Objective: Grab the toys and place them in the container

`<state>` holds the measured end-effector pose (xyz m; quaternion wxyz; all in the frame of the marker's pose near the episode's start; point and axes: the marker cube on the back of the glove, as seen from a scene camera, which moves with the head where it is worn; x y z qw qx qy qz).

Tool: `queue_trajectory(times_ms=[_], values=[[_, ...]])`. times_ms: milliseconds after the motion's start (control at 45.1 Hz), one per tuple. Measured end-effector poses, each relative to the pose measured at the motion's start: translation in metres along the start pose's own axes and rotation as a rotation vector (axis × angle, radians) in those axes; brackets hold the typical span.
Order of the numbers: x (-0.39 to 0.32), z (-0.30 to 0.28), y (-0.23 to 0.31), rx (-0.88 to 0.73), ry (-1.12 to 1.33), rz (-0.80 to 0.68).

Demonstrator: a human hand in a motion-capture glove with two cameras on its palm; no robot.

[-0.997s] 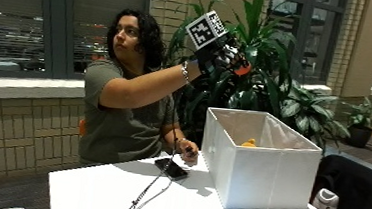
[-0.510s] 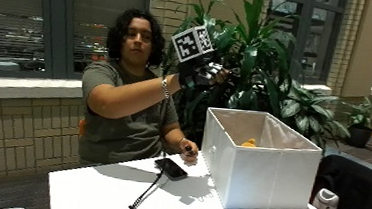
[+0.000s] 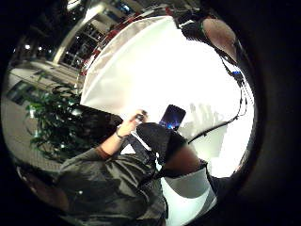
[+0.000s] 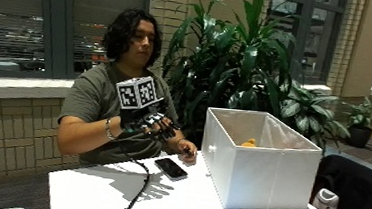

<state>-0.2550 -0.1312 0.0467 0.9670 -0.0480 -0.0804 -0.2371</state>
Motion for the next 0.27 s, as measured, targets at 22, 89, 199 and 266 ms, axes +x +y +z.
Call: queue_trajectory(times_ms=[22, 89, 199, 266], values=[[0.005, 0.006, 0.003, 0.002, 0.001, 0.012], [0.015, 0.018, 0.009, 0.009, -0.014, 0.042], [0.027, 0.029, 0.012, 0.023, -0.06, 0.07], [0.03, 0.03, 0.012, 0.035, -0.069, 0.078]])
